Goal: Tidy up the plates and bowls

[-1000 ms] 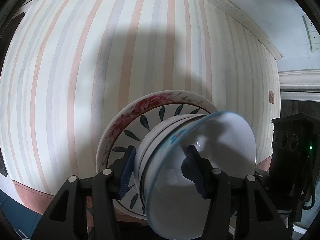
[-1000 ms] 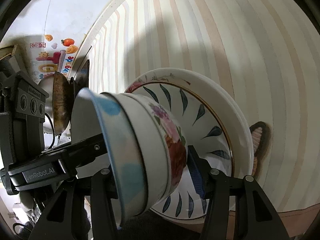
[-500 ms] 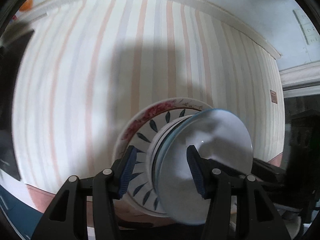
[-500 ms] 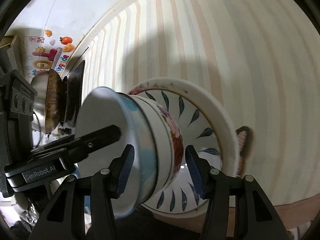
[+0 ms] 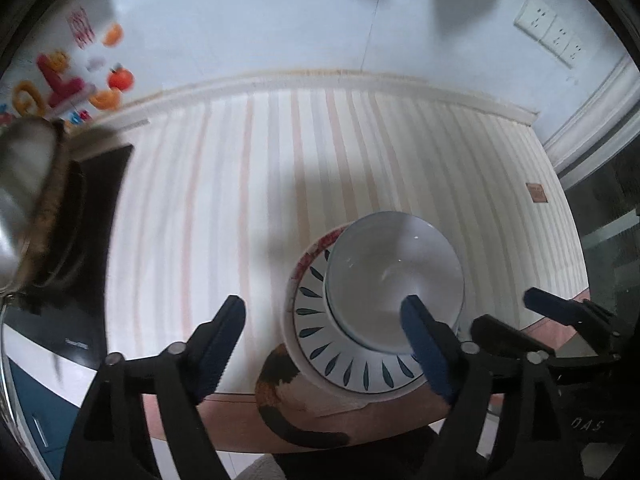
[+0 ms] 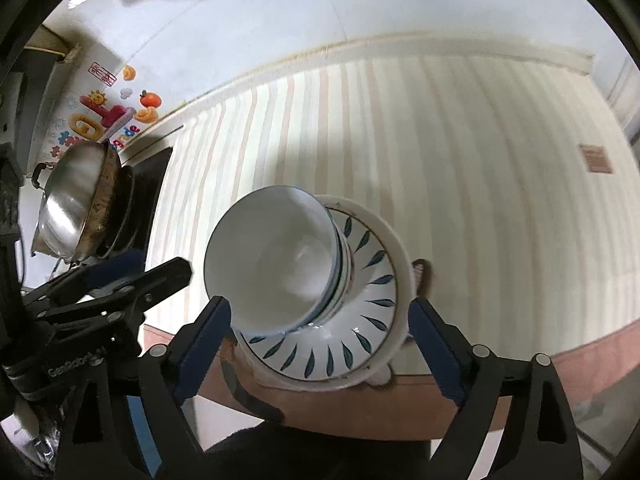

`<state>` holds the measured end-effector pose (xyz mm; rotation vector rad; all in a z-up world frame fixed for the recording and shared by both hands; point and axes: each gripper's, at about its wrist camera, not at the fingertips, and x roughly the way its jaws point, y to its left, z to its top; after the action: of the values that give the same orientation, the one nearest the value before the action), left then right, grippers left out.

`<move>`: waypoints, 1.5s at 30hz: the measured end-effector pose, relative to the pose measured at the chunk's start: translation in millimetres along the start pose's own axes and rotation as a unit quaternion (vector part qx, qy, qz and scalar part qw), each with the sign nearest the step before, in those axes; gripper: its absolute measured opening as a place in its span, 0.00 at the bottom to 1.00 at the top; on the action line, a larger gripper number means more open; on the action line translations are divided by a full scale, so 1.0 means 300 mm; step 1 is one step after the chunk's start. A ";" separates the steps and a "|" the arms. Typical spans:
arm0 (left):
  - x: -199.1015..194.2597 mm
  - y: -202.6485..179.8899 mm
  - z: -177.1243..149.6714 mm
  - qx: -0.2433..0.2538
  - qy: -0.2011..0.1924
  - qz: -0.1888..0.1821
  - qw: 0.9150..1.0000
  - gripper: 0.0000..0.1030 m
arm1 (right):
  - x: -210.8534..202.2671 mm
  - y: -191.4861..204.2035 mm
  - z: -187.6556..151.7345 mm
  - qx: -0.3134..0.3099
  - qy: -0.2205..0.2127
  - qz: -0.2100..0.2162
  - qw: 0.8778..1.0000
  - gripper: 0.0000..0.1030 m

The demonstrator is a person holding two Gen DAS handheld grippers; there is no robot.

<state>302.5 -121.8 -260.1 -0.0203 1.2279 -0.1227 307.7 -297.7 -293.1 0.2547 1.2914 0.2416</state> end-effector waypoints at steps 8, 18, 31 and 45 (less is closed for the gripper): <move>-0.174 0.005 -0.089 -0.021 -0.062 0.008 0.998 0.95 | -0.215 0.023 -0.092 -0.017 -0.071 -0.051 0.996 0.95; -0.406 -0.033 -0.293 -0.044 -0.121 0.024 0.991 0.96 | -0.504 0.091 -0.281 -0.054 -0.151 -0.059 0.985 0.97; -0.767 -0.110 -0.603 -0.044 -0.213 0.055 0.975 0.96 | -0.879 0.165 -0.659 -0.077 -0.230 -0.081 0.967 0.98; -0.952 -0.045 -0.783 -0.038 -0.243 0.052 0.968 0.96 | -1.107 0.317 -0.920 -0.075 -0.283 -0.103 0.951 0.98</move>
<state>-13.7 -93.3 -70.1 -0.0493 0.7403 0.0214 -47.8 -298.7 -30.3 0.0480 0.7168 0.0768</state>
